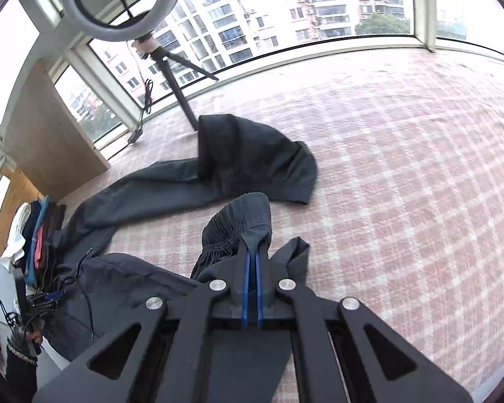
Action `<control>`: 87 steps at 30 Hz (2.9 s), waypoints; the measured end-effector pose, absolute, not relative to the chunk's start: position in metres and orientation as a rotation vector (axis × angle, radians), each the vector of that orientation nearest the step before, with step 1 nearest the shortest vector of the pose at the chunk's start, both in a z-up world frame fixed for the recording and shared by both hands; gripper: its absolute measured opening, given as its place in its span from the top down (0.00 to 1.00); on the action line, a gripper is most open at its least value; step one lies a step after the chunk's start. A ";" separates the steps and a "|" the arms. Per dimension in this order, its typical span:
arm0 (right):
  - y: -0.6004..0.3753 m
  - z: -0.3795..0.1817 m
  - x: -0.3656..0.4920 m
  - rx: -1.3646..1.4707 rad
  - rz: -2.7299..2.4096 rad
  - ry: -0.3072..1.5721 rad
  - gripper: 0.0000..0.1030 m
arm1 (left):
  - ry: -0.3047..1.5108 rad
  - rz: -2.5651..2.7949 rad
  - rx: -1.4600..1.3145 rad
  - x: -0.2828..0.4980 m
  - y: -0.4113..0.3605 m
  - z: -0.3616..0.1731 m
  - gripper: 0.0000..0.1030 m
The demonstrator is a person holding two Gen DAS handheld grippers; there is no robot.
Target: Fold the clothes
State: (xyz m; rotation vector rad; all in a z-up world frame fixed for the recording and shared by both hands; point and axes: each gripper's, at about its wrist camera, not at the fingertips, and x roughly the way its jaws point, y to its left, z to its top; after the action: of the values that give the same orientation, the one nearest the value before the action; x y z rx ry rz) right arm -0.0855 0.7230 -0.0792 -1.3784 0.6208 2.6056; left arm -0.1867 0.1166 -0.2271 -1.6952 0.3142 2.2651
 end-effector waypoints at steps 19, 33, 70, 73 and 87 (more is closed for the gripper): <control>0.847 -0.100 -0.067 -1.420 2.223 0.560 0.50 | 0.373 2.227 -1.507 -0.169 0.164 -0.188 0.73; 0.829 -0.183 0.003 -1.650 2.377 0.563 0.55 | 0.389 2.166 -1.626 -0.129 0.185 -0.206 0.69; 0.863 -0.166 0.067 -1.456 2.226 0.791 0.57 | 0.705 1.798 -1.502 -0.002 0.267 -0.216 0.65; 0.859 -0.184 0.065 -1.474 2.199 0.824 0.57 | 0.691 1.790 -1.505 -0.006 0.266 -0.216 0.65; 0.846 -0.190 0.050 -1.461 2.270 0.861 0.89 | 0.557 1.809 -1.488 -0.011 0.243 -0.195 0.99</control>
State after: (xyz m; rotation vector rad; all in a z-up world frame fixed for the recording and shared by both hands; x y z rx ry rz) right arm 0.0501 0.8464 -0.1895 -1.4605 0.8609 2.2702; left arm -0.0114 0.2430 -0.1949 -1.4875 0.5573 1.8092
